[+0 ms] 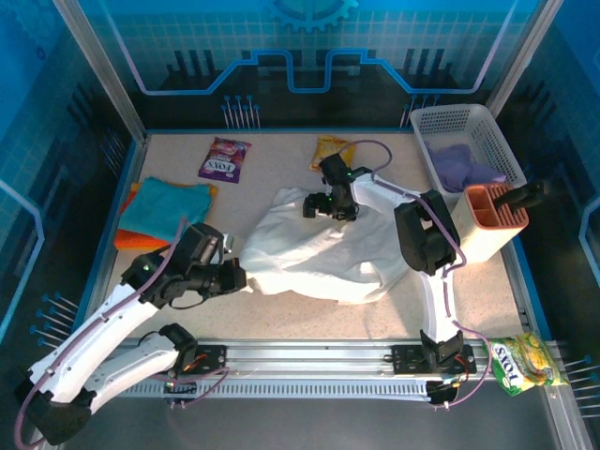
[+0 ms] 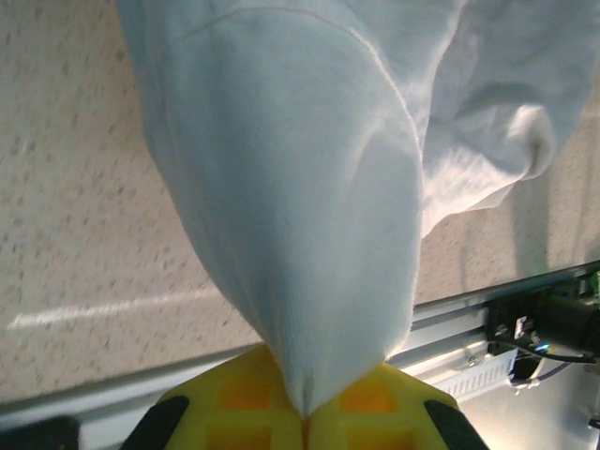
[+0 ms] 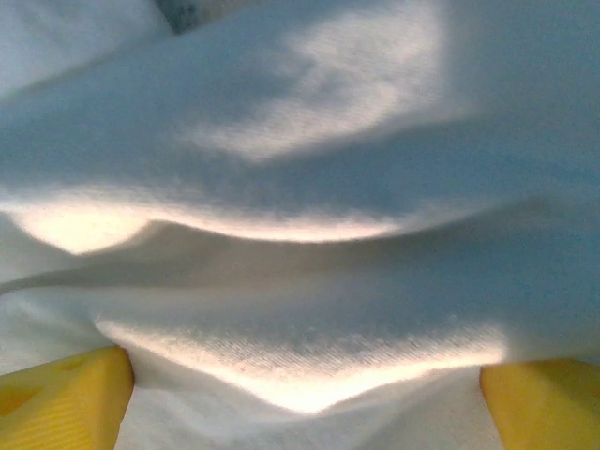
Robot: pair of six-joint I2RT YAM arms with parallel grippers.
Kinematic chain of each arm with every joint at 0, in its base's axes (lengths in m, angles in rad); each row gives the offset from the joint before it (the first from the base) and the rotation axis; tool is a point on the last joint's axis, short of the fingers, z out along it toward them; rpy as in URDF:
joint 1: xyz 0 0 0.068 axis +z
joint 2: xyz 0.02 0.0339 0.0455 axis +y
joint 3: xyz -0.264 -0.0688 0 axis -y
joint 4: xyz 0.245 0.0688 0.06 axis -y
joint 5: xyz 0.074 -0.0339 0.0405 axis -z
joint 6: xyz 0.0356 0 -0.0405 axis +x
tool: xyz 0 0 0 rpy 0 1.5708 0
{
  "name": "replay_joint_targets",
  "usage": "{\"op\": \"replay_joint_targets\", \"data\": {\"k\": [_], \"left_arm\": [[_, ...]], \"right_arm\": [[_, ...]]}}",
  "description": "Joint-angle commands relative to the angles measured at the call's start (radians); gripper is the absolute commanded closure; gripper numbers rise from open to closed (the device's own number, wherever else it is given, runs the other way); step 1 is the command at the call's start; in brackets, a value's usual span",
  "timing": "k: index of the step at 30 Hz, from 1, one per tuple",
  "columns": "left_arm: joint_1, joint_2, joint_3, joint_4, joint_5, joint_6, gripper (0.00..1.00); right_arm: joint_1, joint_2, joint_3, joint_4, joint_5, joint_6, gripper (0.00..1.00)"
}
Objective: Fold and stack the t-shirts
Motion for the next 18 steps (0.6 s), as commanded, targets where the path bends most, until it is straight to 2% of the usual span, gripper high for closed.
{"op": "replay_joint_targets", "data": {"k": [1,2,4,8,14,18], "left_arm": [[-0.007,0.005,-0.038,-0.119,0.022,-0.051,0.92],[-0.006,0.010,-0.036,-0.144,-0.005,-0.044,0.84],[-0.007,0.027,-0.035,-0.167,-0.050,-0.031,0.64],[-0.006,0.082,-0.022,-0.061,-0.049,-0.022,0.47],[-0.010,0.195,-0.060,0.167,0.060,-0.016,0.41],[-0.074,0.319,-0.097,0.297,0.074,-0.028,0.37]], "right_arm": [[-0.003,-0.123,-0.067,-0.039,0.053,-0.016,0.02],[-0.006,-0.157,-0.091,-0.047,0.079,-0.025,0.01],[-0.012,-0.221,-0.142,-0.071,0.119,-0.037,0.00],[-0.027,-0.388,-0.305,-0.091,0.166,-0.032,0.00],[-0.036,-0.653,-0.553,-0.140,0.200,0.010,0.04],[-0.042,-0.802,-0.716,-0.159,0.206,0.103,0.13]]}}
